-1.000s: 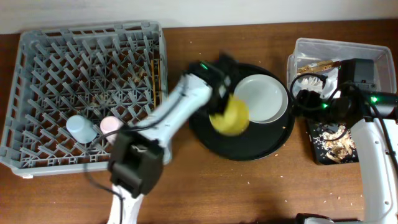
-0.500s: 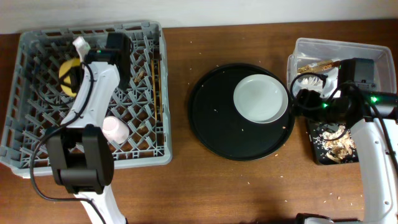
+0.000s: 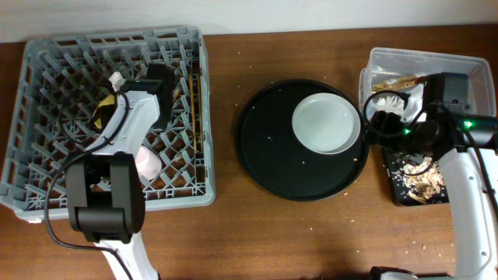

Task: Sort waste into correct bins and load items into the dishwasher rack
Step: 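Grasp the yellow bowl with the left gripper and place it in the rack, then grasp the white plate with the left gripper and stand it in the rack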

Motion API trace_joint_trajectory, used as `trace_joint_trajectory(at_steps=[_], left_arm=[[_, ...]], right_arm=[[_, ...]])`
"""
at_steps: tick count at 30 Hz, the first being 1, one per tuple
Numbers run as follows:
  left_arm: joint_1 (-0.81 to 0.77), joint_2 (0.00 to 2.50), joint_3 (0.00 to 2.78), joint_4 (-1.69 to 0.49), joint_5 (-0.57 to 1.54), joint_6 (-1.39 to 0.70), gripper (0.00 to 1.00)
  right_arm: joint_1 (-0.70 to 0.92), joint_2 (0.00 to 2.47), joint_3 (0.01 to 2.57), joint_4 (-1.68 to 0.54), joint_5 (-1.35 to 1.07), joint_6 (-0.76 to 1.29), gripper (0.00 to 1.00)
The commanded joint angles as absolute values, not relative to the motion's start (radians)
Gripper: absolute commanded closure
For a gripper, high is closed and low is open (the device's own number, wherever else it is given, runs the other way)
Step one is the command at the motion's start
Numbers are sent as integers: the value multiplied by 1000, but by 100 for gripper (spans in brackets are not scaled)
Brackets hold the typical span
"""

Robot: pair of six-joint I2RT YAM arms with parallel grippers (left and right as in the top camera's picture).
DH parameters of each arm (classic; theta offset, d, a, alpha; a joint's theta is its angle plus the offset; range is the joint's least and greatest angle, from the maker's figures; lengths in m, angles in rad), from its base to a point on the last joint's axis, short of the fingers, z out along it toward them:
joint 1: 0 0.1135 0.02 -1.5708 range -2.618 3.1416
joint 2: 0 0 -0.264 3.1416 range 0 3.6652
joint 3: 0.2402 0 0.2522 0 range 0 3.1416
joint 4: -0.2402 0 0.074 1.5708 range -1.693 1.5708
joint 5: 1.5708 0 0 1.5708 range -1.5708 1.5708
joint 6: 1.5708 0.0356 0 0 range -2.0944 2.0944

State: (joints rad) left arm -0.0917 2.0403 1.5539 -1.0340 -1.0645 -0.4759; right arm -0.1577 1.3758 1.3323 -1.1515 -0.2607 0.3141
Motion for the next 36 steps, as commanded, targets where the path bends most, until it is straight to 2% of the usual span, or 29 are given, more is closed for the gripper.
trace_joint_trajectory(at_steps=[1,4,5,6,7,9,12,14,18,22,24,26,28,32,34,36], left_arm=[[-98,2023,1592,-1143,-882,-478,38],[-159,1931,1826,-1370,-524,-477,30],[-175,1917,1874,-1392,-424,-477,29],[-202,1898,1934,-1379,-233,-477,29],[-231,1892,1953,-1309,-79,-428,29],[-297,1909,1934,-1127,86,-316,30],[-425,2022,1903,-908,121,-274,30],[-504,2157,1903,-794,223,-280,41],[-595,2324,1903,-695,244,-403,42],[-636,2389,1903,-666,245,-403,44],[-637,2410,1903,-691,178,-403,67],[-632,2420,1903,-759,38,-403,82],[-609,2418,1935,-818,22,-400,100],[-509,2418,2228,-1143,22,-389,100],[-423,2418,2511,-1415,19,-387,100],[-329,2418,2776,-1659,-77,-387,100]], right_arm=[[-164,1377,1336,-1152,-262,316,22],[-164,1377,1336,-1152,-262,316,22],[-164,1377,1336,-1152,-262,316,22],[-164,1377,1336,-1152,-262,316,22],[-164,1376,1336,-1152,-262,316,22],[-164,1376,1336,-1152,-262,316,22],[-164,1376,1336,-1153,-262,316,22],[-164,1377,1336,-1153,-262,316,21],[-164,1377,1336,-1164,-262,316,22],[-164,1377,1336,-1164,-262,316,21],[-164,1377,1336,-1164,-262,316,21],[-164,1377,1336,-1164,-262,316,21],[-164,1377,1336,-1164,-262,316,21],[-164,1377,1336,-1164,-262,316,21],[-164,1377,1336,-1164,-262,316,21],[-164,1377,1336,-1164,-262,316,21]])
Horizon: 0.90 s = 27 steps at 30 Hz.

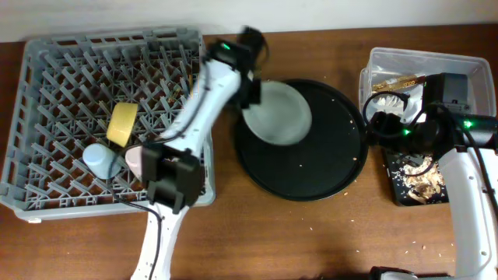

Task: Sort waste into correct bins and load items into the dishwasher rack
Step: 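Grasp the white plate with the left gripper and stand it in the rack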

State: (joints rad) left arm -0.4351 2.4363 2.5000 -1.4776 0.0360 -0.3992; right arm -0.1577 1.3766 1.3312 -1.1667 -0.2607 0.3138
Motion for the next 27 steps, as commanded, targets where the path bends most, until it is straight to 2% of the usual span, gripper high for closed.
trace_joint_trajectory(at_steps=[1,4,7,10,12,15,19,25,26,27], left_arm=[[-293,2415,2856,-1688,-100,-310,100],[-217,2317,2896,-1688,-226,-251,100],[-214,2230,2850,-1688,-535,-232,100],[-214,2088,2616,-1688,-809,-232,100],[-214,2057,2451,-1688,-805,-242,100],[-213,2057,2199,-1688,-1007,-398,100],[-213,2057,2074,-1644,-1032,-450,100],[-215,2058,2049,-1513,-1028,-448,100],[-216,2057,2049,-1499,-995,-448,89],[-218,2052,2052,-1505,-974,-448,61]], right_arm=[[-164,1377,1336,-1164,-262,316,21],[-164,1377,1336,-1164,-262,316,22],[-164,1377,1336,-1164,-261,316,21],[-164,1377,1336,-1163,-258,316,21],[-164,1377,1336,-1159,-258,316,21],[-164,1377,1336,-1160,-258,316,21],[-164,1377,1336,-1155,-258,316,21],[-164,1377,1336,-1152,-258,316,21],[-164,1377,1336,-1153,-258,316,21],[-164,1377,1336,-1152,-258,316,21]])
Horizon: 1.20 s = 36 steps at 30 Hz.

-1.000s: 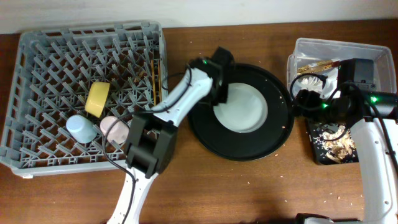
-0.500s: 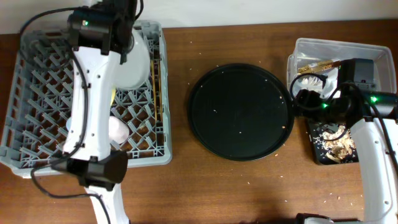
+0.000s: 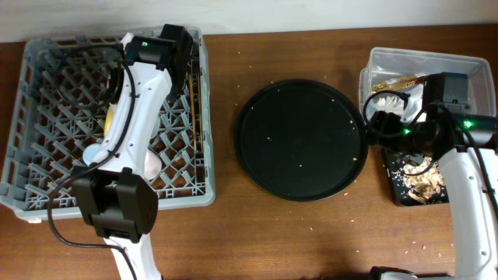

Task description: Sort waste into correct bins and load items into the dishwasher rack

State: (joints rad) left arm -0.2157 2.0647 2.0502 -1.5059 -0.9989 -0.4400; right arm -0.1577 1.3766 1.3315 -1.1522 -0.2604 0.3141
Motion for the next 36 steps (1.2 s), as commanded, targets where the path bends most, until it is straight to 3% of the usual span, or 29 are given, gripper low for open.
trace_joint_trajectory(at_steps=[1,4,6,9,10,11,12,13,27,31,33,36], left_arm=[[-220,2039,2064,-1516,-936,-448,40],[-216,1955,2135,-1530,-716,-448,21],[-199,1826,2220,-1530,-470,-346,16],[-133,1612,2234,-1599,-189,-309,14],[-113,1563,2234,-1653,-132,-309,5],[-102,1482,2214,-1688,-75,-272,1],[-102,1416,2177,-1688,-69,-271,1],[-102,1366,2151,-1688,-82,-271,1],[-102,1192,2136,-1688,-93,-294,1],[-102,1192,2136,-1688,-93,-294,1],[-102,1192,2136,-1688,-93,-294,1],[-102,1192,2136,-1688,-93,-294,1]], right_arm=[[-164,1377,1336,-1151,-258,316,21],[-164,1374,1338,-1152,-259,300,27],[-164,1333,1384,-1148,-286,205,30],[-143,1248,1451,-1143,-423,96,26],[-121,1217,1452,-1137,-464,85,24],[-86,1188,1452,-1142,-468,86,15],[-56,1176,1452,-1147,-467,86,3],[-32,1174,1452,-1150,-468,86,2],[-12,1184,1452,-1228,-456,84,2],[-12,1046,1450,-1240,-444,-95,2],[-12,898,1356,-1080,-426,-174,2],[-13,622,973,-700,-407,-221,2]])
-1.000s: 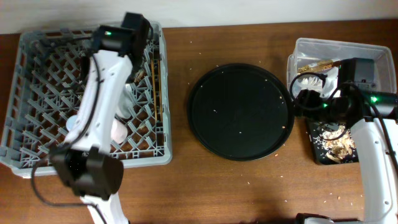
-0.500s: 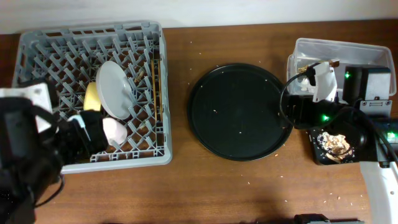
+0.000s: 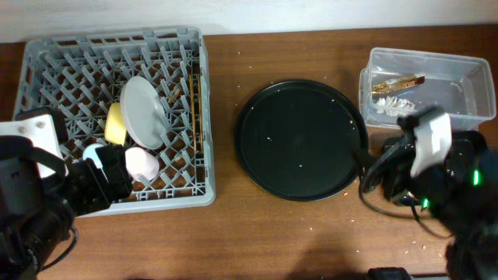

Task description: Sort waste into correct bins and load items into the dishwasher rack

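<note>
The grey dishwasher rack [image 3: 47, 54] at the left holds a white plate [image 3: 144, 113] leaning on edge, a yellow item [image 3: 115, 124], a pink cup [image 3: 142, 163] and a pale blue cup [image 3: 95, 154]. The round black tray [image 3: 302, 140] in the middle carries only crumbs. My left gripper [image 3: 117, 180] sits low at the rack's front left, dark and blurred. By the tray's right rim is my right gripper [image 3: 372, 173]. In neither can I make out the fingers.
A clear plastic bin [image 3: 459, 74] at the back right holds wrappers and white scraps [image 3: 393, 89]. The right arm's body [image 3: 436, 179] covers the table in front of that bin. Crumbs lie scattered on the brown table [image 3: 233, 233].
The white plate now leans in the rack. My left arm has left the rack's back and sits at the front left corner. My right arm has drawn back to the front right.
At first the plate lay on the black tray while my left arm was over the rack. Then the left gripper was at the plate on the tray's left side. After that the tray was bare and the arm was over the rack's back. Now the plate stands in the rack.
</note>
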Motion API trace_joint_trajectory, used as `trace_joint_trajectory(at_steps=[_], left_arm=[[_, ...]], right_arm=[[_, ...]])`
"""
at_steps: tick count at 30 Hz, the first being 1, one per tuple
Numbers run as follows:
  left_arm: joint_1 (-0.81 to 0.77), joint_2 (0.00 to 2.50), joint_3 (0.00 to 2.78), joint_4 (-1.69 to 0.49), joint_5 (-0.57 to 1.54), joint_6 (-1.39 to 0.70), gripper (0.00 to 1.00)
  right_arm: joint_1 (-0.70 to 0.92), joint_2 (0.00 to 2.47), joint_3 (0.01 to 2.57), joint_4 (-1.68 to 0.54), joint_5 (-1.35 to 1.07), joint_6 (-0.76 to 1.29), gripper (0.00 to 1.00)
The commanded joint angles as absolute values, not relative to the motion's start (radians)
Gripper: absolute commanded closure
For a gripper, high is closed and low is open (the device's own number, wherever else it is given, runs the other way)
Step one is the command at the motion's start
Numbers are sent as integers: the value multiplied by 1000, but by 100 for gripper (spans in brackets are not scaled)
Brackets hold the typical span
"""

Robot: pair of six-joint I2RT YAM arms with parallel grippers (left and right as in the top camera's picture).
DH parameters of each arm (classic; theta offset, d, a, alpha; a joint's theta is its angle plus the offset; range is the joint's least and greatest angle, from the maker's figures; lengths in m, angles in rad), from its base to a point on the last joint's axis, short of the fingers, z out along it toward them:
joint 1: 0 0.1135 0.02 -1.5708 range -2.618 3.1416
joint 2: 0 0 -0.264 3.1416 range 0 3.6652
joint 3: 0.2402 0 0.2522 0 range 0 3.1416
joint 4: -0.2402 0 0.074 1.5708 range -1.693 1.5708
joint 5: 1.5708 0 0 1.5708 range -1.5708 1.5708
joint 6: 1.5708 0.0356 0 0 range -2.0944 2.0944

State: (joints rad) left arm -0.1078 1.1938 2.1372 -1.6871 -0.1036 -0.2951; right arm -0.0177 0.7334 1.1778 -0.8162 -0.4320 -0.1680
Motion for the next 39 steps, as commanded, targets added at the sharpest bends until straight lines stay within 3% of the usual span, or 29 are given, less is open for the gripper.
trace_joint_trajectory(at_steps=[1,8,11,26,29,31,34,39], left_arm=[[-102,1192,2136,-1687,-93,-294,1],[-102,1192,2136,-1688,-93,-294,1],[-102,1192,2136,-1688,-93,-294,1],[-105,1191,2136,-1687,-117,-271,1],[-104,1130,1967,-1430,-231,-255,1],[-104,987,1597,-1044,-183,-255,1],[-104,795,1203,-700,-128,-255,1],[-104,450,641,-321,-127,-236,1]], right_arm=[[-13,526,836,-633,-407,-221,2],[-13,38,158,-239,-389,-239,2],[-13,3,31,-97,-390,-239,2],[-13,6,6,-47,-389,-239,2],[-13,6,6,-47,-389,-239,2],[-13,6,6,-47,-389,-239,2],[-13,6,6,-47,-389,-239,2],[-13,6,6,-47,-389,-239,2]])
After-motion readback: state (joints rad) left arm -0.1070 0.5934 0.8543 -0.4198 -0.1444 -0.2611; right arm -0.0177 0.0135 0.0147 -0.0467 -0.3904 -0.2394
